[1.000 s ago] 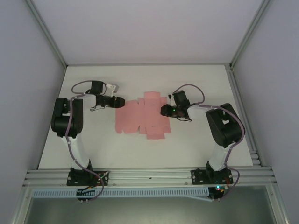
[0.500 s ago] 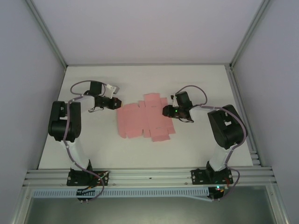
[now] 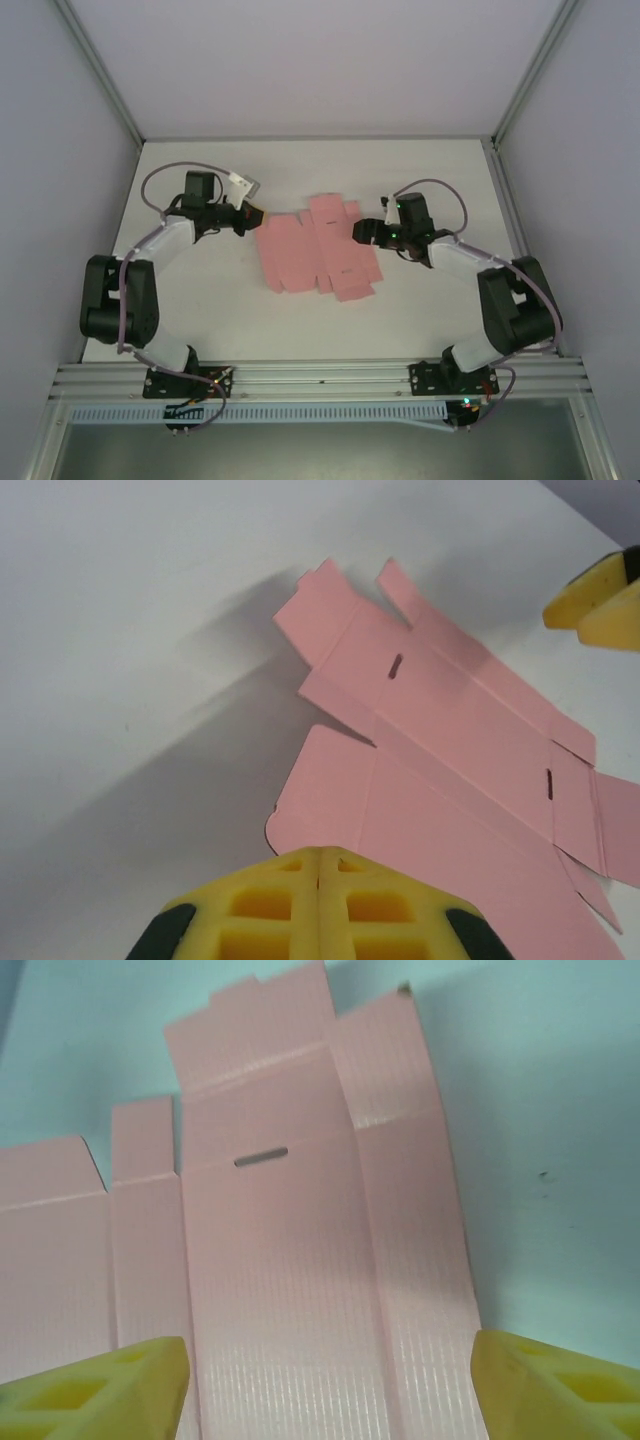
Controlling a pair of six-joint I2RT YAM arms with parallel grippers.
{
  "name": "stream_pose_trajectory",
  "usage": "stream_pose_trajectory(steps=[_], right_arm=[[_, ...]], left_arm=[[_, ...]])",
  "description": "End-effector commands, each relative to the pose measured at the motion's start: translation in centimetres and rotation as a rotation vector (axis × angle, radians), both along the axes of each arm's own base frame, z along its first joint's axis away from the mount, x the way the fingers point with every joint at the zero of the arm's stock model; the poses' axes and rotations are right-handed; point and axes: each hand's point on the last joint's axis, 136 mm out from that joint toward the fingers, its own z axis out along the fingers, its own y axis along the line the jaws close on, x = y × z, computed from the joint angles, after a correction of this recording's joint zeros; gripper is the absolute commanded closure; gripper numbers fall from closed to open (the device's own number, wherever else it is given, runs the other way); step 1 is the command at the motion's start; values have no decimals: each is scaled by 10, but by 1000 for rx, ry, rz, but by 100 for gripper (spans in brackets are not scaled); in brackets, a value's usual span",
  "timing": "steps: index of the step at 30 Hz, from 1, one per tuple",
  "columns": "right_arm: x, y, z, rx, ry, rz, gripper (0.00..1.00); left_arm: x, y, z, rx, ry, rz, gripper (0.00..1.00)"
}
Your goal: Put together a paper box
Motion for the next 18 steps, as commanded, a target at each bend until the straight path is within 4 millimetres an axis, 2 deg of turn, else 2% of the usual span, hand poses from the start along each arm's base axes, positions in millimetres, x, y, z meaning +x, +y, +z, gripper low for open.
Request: stream_pose_trajectory(steps=[1, 7, 12, 18], right_arm=[[-9, -8, 5, 22, -16, 26, 21], [-10, -27, 2, 24, -44, 25, 18], [-8, -21, 6, 96, -64, 134, 20], [-5, -8, 1, 139, -85, 256, 23]], left_arm=[[-16, -14, 26, 1, -117, -95, 100], [-29, -25, 47, 18, -211, -128, 100], [-42, -30, 62, 28, -288, -163, 100], [-53, -36, 74, 24, -365, -192, 100]])
